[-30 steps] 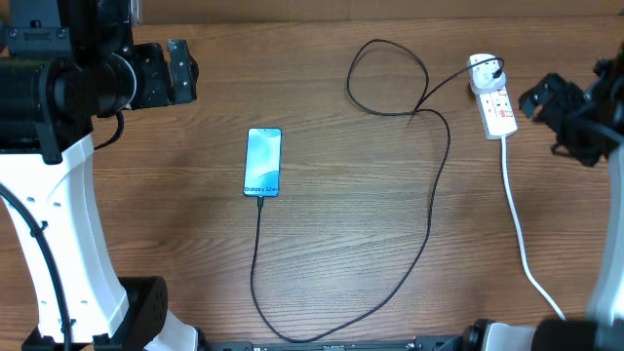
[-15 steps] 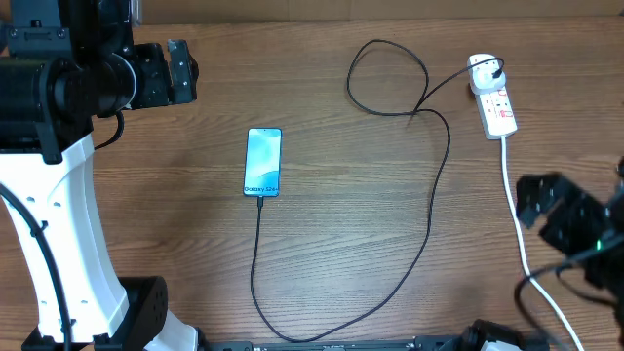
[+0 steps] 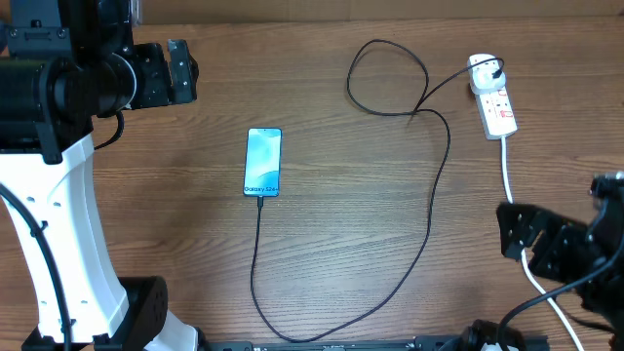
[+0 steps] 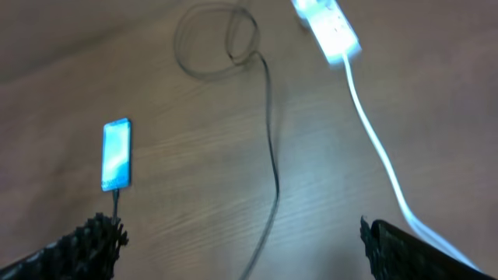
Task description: Plug charger to phone and switch on socket
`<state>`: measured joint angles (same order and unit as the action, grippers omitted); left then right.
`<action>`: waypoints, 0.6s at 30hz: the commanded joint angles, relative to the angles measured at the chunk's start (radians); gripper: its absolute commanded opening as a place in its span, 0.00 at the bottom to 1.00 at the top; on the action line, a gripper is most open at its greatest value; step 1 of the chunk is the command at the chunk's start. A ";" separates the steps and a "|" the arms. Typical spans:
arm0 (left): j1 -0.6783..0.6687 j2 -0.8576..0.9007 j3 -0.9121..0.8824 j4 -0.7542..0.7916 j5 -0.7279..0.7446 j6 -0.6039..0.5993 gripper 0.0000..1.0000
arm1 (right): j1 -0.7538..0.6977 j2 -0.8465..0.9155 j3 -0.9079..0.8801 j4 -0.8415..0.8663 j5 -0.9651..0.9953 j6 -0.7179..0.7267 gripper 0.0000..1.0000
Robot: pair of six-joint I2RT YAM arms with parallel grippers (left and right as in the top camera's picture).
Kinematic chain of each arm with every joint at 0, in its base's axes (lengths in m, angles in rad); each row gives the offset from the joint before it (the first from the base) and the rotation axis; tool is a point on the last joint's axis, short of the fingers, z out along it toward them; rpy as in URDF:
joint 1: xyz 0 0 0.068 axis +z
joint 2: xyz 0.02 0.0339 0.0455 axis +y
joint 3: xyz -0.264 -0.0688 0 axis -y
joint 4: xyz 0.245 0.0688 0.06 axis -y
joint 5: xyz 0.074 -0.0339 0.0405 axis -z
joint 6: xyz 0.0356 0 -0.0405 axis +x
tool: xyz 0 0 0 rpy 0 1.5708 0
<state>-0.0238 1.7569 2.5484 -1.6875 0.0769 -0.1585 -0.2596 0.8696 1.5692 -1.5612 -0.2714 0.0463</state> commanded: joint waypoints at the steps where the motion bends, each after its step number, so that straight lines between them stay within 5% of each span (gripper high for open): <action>1: 0.004 0.000 0.007 -0.002 -0.006 0.001 0.99 | 0.069 -0.061 -0.087 0.120 -0.025 -0.055 1.00; 11: 0.004 0.000 0.007 -0.002 -0.007 0.001 1.00 | 0.280 -0.414 -0.694 0.768 0.103 -0.034 1.00; 18: 0.004 0.000 0.007 -0.002 -0.007 0.001 1.00 | 0.324 -0.627 -1.085 1.118 0.221 0.136 1.00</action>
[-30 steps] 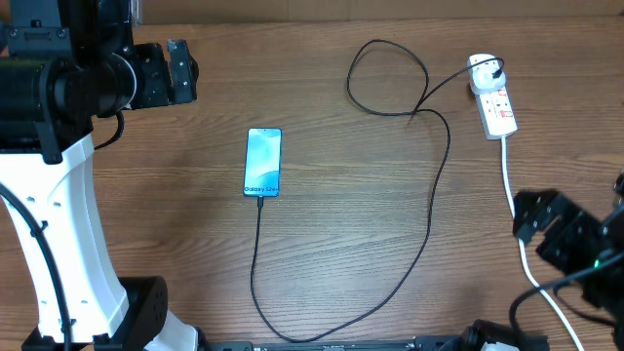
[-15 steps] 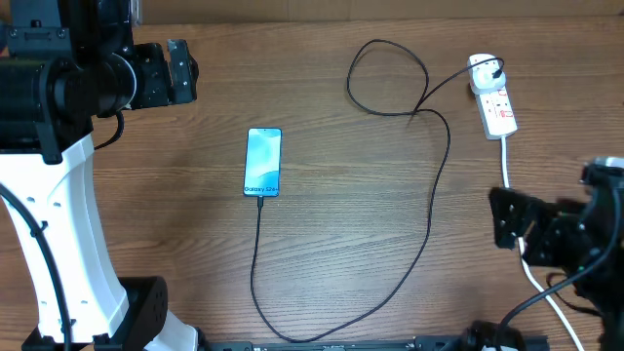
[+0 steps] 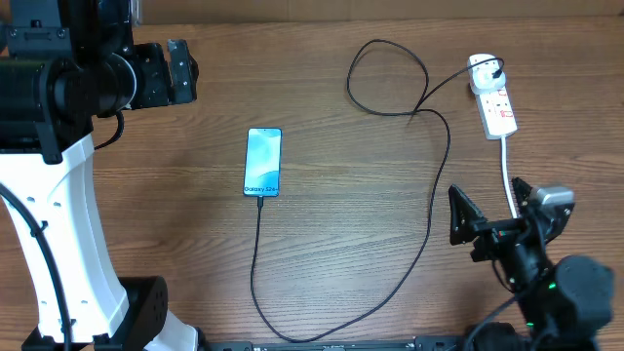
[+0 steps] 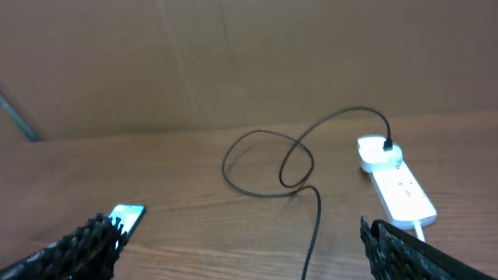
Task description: Plug charger to phone and switch on socket
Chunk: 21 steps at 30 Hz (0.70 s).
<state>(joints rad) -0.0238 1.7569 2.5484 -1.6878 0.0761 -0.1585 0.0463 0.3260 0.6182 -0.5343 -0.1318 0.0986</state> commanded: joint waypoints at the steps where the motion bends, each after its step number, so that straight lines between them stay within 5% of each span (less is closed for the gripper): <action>1: 0.004 0.000 0.007 -0.002 -0.006 0.001 1.00 | 0.021 -0.105 -0.177 0.127 0.092 0.084 1.00; 12: 0.004 0.000 0.007 -0.002 -0.006 0.001 0.99 | 0.026 -0.317 -0.548 0.376 0.142 0.084 1.00; 21: 0.004 0.000 0.007 -0.002 -0.006 0.001 0.99 | 0.026 -0.324 -0.610 0.451 0.133 0.081 1.00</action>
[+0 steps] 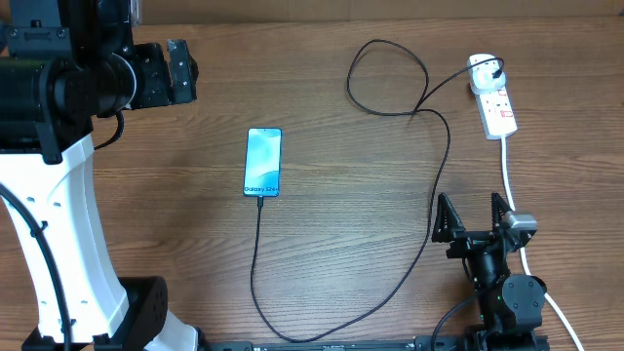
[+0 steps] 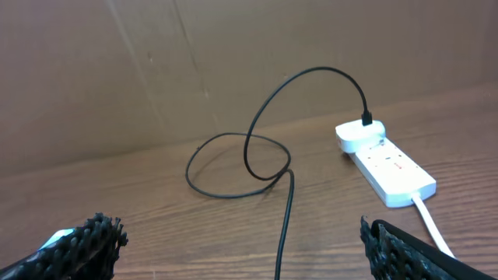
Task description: Plug charger to phone and switch on socket
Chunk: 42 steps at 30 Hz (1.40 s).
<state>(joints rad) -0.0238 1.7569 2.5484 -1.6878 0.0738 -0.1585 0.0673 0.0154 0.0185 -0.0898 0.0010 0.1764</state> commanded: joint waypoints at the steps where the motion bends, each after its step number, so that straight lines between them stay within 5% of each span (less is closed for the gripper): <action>1: 0.004 0.000 0.007 -0.002 -0.004 0.001 0.99 | 0.006 -0.013 -0.011 0.007 -0.012 0.008 1.00; 31: 0.004 -0.022 -0.023 0.013 -0.024 0.005 1.00 | 0.005 -0.013 -0.011 0.008 -0.020 0.007 1.00; 36: 0.004 -0.206 -0.334 0.241 0.003 0.008 1.00 | 0.005 -0.013 -0.011 0.008 -0.020 0.007 1.00; 42: 0.004 -0.541 -0.926 0.729 0.123 0.112 1.00 | 0.005 -0.013 -0.011 0.008 -0.020 0.007 1.00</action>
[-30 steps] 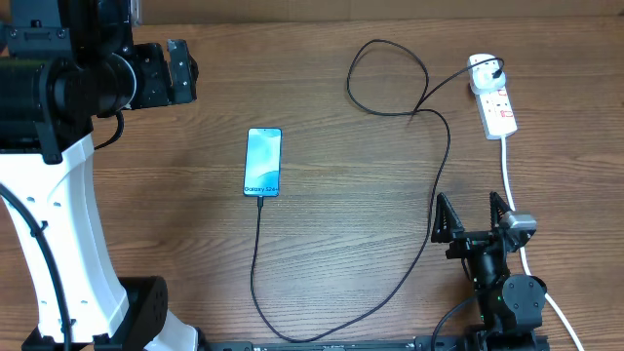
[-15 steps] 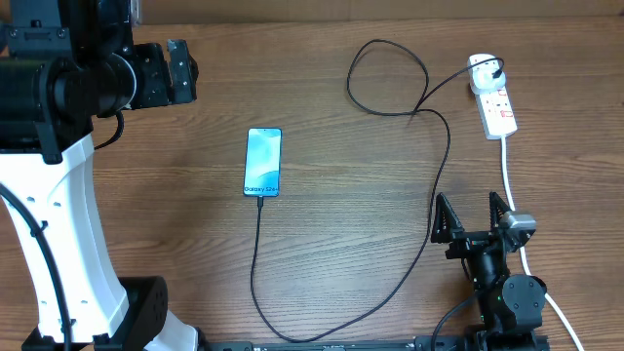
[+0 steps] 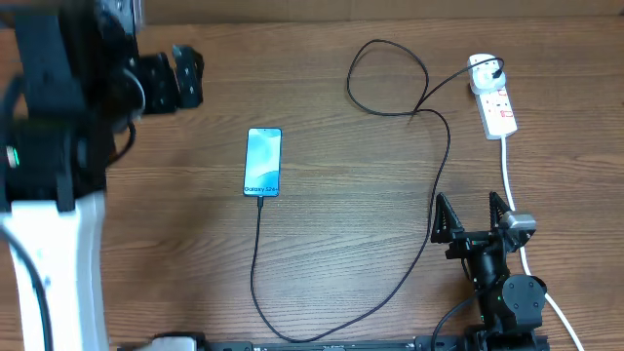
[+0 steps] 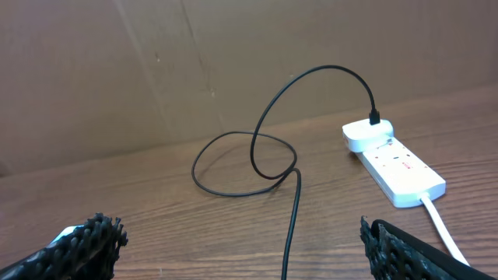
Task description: Plug charger to phone and switch on socket
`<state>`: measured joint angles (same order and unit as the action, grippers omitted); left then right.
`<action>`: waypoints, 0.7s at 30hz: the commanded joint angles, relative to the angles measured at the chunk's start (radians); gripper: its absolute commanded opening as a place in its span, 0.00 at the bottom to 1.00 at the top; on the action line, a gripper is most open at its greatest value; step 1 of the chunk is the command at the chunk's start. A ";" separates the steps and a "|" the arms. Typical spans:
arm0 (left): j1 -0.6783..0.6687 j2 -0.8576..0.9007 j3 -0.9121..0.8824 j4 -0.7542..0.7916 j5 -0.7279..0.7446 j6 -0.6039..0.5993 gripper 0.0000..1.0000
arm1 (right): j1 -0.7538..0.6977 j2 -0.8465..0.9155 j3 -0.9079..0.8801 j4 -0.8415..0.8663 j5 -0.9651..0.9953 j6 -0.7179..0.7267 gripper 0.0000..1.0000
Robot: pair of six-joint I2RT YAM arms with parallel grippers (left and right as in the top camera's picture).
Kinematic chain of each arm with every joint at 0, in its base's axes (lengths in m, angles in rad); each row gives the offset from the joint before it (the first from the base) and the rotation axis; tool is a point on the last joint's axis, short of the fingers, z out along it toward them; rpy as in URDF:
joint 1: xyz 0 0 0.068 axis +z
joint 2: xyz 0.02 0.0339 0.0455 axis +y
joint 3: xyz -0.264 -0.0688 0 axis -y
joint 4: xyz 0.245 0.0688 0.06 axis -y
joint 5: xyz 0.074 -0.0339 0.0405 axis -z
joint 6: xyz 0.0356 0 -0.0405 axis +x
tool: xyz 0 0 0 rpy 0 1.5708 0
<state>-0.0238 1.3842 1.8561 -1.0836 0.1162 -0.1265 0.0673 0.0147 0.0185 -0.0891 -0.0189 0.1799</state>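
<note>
The phone (image 3: 263, 162) lies flat mid-table with its screen lit, and the black charger cable (image 3: 259, 253) is in its near end. The cable runs round the front, up through a loop (image 3: 388, 78), to a white adapter (image 3: 485, 66) on the white socket strip (image 3: 497, 109). My right gripper (image 3: 471, 216) is open at the front right, pointing toward the back. In its wrist view the right gripper (image 4: 235, 227) frames the cable (image 4: 292, 214), with the strip (image 4: 398, 169) ahead to the right. My left gripper (image 3: 185, 76) hangs at the back left, far from the phone.
The strip's white cord (image 3: 509, 180) runs down the table past my right gripper's right finger. A brown wall (image 4: 233, 62) stands behind the table. My left arm's white column (image 3: 49, 263) fills the left side and is blurred.
My left arm has shifted and is now blurred in the overhead view. My right gripper stays open in almost the same spot. Phone, cable and strip have not moved.
My right arm was first low at the right edge, its camera looking down over the table. It then stood at the front right, angled inward. Since 1.4 s ago it has sat beside the white cord facing the strip, open. The phone stayed lit with the cable in.
</note>
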 commanded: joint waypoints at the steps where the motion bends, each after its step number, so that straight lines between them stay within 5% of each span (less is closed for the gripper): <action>1: 0.004 -0.224 -0.330 0.198 0.090 0.092 0.99 | 0.005 -0.012 -0.011 0.007 0.000 0.003 1.00; 12: 0.004 -0.740 -1.160 0.815 0.063 0.106 1.00 | 0.005 -0.012 -0.011 0.007 0.000 0.003 1.00; 21: 0.004 -1.042 -1.548 1.051 0.007 0.158 0.99 | 0.005 -0.012 -0.011 0.006 0.000 0.003 1.00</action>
<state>-0.0238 0.4141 0.3859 -0.0608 0.1520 -0.0212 0.0669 0.0147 0.0185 -0.0898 -0.0193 0.1829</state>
